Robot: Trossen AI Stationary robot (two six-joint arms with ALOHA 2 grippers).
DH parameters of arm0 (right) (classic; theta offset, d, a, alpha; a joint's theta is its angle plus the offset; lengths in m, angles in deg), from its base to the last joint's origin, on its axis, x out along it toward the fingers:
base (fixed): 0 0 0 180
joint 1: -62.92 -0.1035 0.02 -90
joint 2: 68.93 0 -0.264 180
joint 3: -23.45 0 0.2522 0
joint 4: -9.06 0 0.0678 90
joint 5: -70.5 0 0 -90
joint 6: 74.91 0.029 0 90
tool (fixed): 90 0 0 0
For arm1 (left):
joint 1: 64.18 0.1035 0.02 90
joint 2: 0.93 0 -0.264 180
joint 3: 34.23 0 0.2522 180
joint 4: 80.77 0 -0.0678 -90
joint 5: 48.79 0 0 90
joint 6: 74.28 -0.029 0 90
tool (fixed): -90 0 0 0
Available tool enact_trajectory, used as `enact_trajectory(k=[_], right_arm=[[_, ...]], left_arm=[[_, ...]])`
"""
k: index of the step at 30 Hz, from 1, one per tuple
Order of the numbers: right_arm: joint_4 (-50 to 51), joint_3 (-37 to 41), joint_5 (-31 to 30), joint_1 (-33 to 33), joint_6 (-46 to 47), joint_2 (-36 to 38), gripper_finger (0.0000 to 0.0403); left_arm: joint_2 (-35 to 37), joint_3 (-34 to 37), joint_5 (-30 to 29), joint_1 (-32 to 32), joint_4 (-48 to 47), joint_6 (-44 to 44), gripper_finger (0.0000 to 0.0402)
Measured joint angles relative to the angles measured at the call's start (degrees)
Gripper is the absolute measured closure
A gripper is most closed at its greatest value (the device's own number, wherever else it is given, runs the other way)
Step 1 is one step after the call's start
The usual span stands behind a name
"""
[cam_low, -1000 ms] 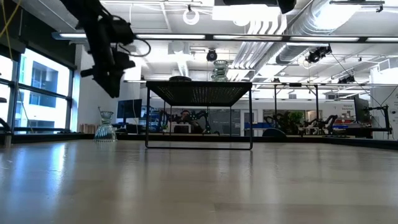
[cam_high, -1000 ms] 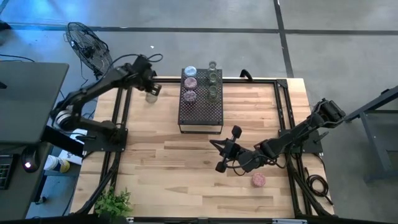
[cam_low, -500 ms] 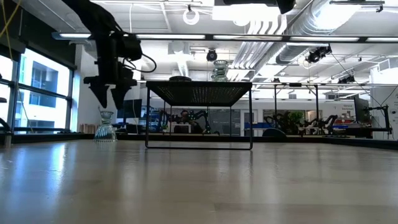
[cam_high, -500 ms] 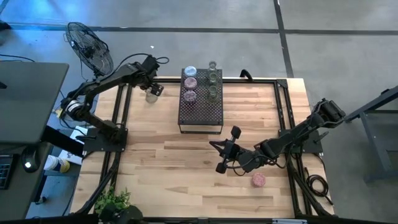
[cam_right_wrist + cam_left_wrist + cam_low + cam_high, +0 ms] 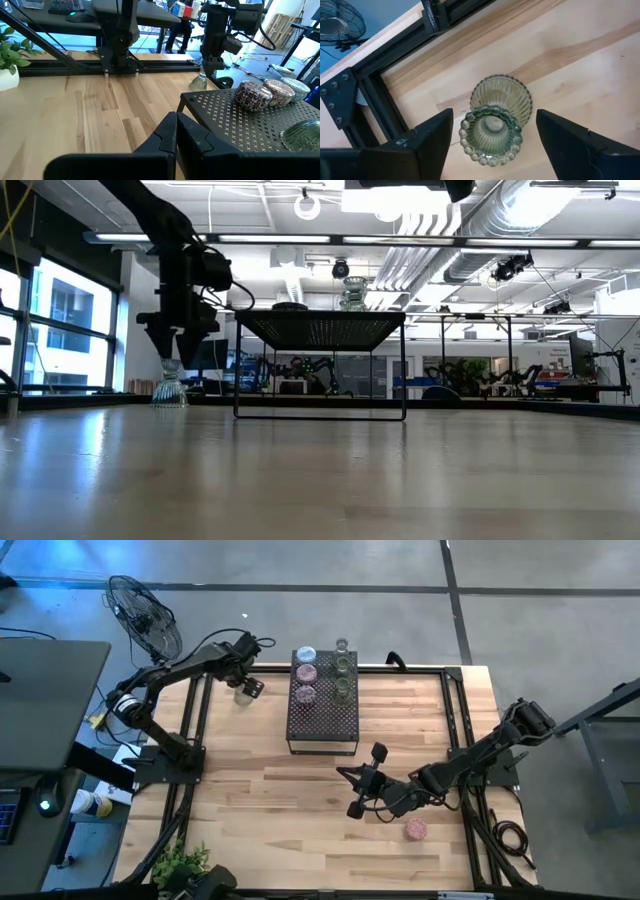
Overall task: Pick & Place candle stick holders
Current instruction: Put the green glass candle holder on the shelf aligned with the other green glass candle holders
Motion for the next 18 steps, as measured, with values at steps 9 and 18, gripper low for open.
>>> enact_trajectory(k=[9,18], right_arm=[[0.0,0.0,0.0,0.0,0.1,0.0,0.0402],[0.0,0.0,0.0,0.0,0.1,0.0,0.0402]], left_arm=[[0.0,0.0,0.0,0.0,-0.6,-1.0,0.0194],[0.1,-0.5,-0.3,0.0,-4.1,-2.8,0.0233]])
